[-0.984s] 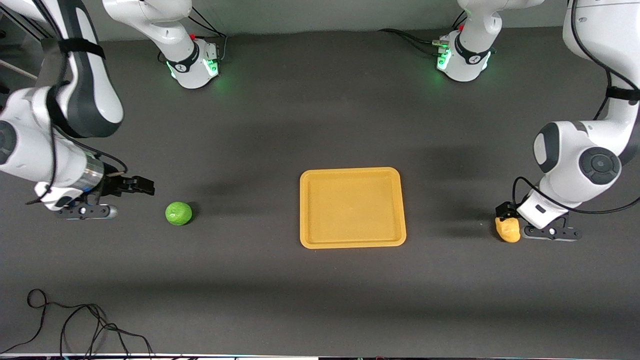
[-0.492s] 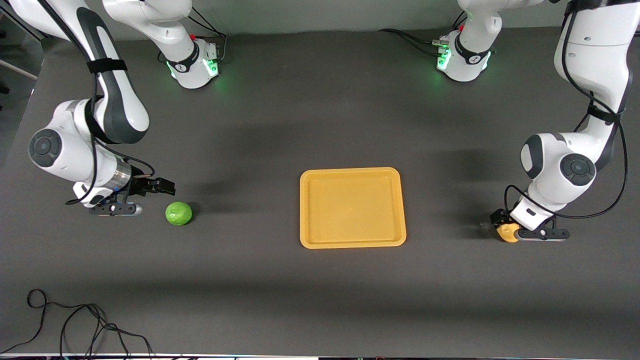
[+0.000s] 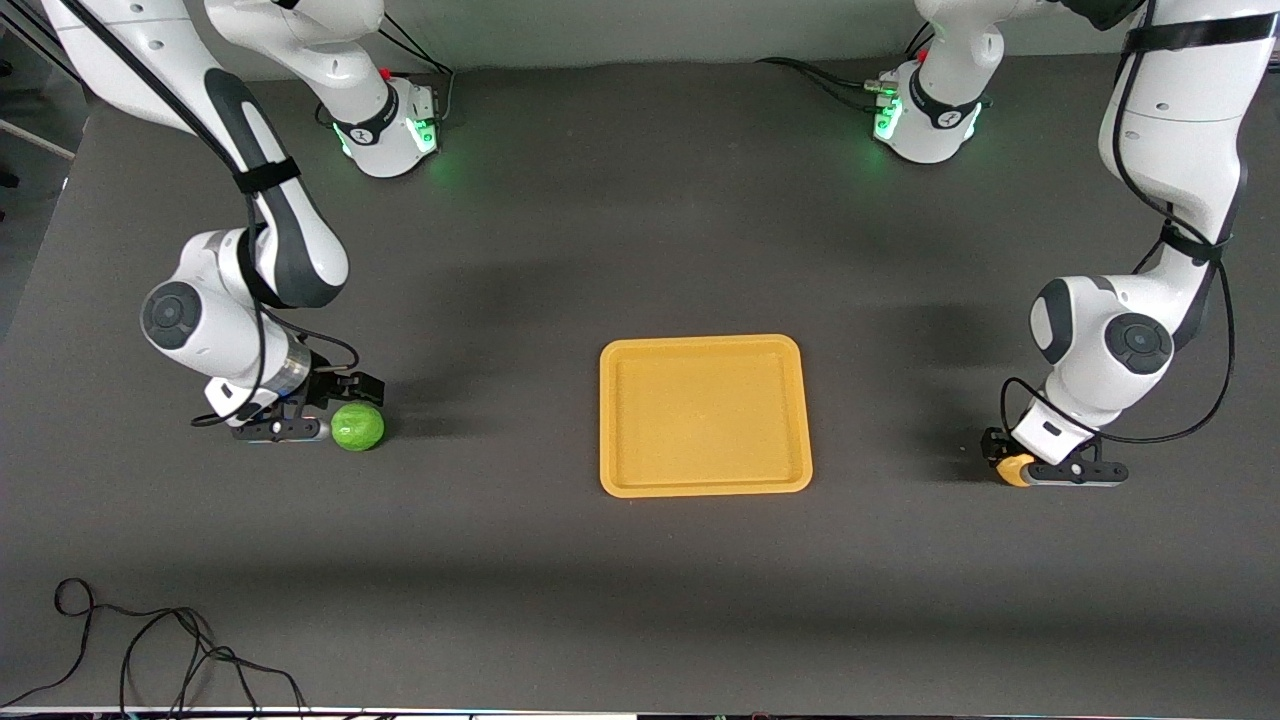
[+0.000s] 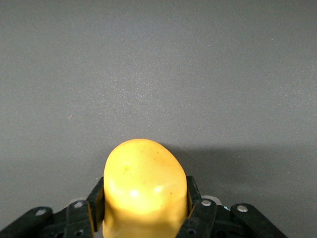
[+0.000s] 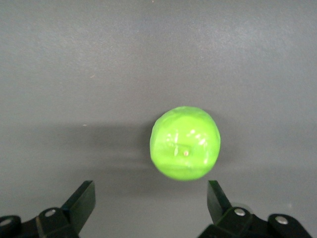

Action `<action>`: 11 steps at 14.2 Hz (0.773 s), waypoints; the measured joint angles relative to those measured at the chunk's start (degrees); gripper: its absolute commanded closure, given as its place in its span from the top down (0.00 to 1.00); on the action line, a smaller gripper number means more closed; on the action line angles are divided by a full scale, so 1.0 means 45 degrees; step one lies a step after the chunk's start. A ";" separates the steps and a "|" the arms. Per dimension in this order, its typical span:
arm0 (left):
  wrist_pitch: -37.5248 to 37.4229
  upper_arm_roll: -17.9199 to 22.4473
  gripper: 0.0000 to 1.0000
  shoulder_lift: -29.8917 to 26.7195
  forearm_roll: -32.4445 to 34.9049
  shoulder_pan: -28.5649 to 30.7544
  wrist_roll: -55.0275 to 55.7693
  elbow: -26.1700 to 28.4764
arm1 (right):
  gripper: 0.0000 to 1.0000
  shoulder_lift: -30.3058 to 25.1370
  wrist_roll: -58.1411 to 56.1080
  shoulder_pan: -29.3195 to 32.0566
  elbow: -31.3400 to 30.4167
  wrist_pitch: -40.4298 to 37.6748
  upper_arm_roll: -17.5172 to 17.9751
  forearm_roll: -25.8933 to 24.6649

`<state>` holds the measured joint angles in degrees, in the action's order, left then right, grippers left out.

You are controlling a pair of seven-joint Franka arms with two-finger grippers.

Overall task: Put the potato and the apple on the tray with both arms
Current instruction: 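Close the right gripper on the apple while the left gripper grips the potato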

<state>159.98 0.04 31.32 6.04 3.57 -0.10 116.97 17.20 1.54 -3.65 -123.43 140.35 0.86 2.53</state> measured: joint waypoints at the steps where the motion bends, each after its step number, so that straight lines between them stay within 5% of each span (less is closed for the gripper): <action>1: -0.0064 -0.0003 0.11 -0.0035 0.0000 0.0000 0.0000 -0.0033 | 1.00 0.0182 0.0033 0.0003 0.0000 0.0230 -0.0018 -0.0591; 3: -0.0974 -0.0053 0.00 -0.0378 0.0000 -0.0024 0.0000 -0.0217 | 1.00 0.0425 0.0144 0.0015 0.0000 0.0426 -0.0141 -0.1230; 8: -0.5341 -0.0241 0.00 -0.2257 -0.0003 -0.0612 0.0944 -0.1610 | 0.96 0.0995 0.0758 0.0072 0.0000 0.1422 -0.0362 -0.1388; 11: -0.7730 -0.0347 0.00 -0.3249 -0.0006 -0.1274 0.2393 -0.2446 | 0.71 0.1337 0.1047 0.0023 0.0029 0.1848 -0.0360 -0.1389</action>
<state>125.20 -1.52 16.70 6.01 -2.17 10.67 105.96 23.22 6.25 -3.54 -123.30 148.66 -0.76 -3.73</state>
